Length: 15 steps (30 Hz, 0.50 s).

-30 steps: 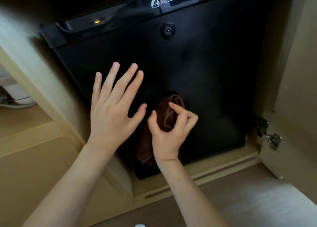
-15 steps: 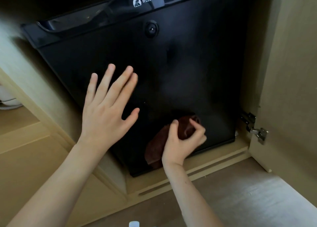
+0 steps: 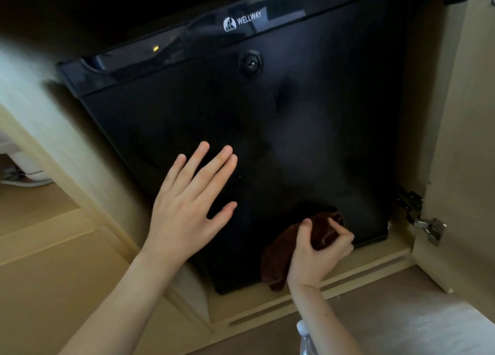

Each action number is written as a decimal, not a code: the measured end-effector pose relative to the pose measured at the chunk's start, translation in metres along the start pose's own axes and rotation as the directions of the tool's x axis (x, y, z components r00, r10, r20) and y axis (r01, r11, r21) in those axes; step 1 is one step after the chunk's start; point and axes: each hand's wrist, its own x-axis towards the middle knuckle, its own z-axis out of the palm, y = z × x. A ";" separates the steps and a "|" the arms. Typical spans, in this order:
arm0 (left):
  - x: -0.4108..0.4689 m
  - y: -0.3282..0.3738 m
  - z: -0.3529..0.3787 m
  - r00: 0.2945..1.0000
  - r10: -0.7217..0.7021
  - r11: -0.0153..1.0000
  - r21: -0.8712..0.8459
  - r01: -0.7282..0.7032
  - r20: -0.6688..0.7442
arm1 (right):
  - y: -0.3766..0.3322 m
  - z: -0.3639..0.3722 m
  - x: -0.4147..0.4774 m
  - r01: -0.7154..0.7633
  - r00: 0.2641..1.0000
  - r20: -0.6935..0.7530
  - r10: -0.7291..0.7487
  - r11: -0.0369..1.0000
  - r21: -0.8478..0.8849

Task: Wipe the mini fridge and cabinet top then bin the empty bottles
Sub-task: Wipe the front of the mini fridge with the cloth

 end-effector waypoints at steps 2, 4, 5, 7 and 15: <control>0.002 -0.003 -0.004 1.000 -0.007 0.998 -0.069 0.005 -0.026 | -0.010 -0.001 0.002 -0.010 1.000 0.014 0.009 1.000 0.008; 0.003 -0.009 -0.009 0.998 -0.031 0.993 -0.113 0.024 -0.063 | -0.033 0.001 0.003 0.068 0.996 0.057 -0.070 0.997 0.038; 0.004 -0.012 -0.012 0.996 -0.048 0.992 -0.118 0.038 -0.081 | -0.047 0.003 0.003 0.133 0.987 0.082 -0.137 0.989 0.059; 0.006 -0.017 -0.016 0.992 -0.068 0.992 -0.110 0.056 -0.109 | -0.077 0.013 0.002 0.274 0.951 0.116 -0.287 0.955 0.112; 0.013 -0.027 -0.028 0.978 -0.127 0.990 -0.077 0.115 -0.166 | -0.145 0.076 -0.028 0.479 0.834 0.173 -0.525 0.842 0.247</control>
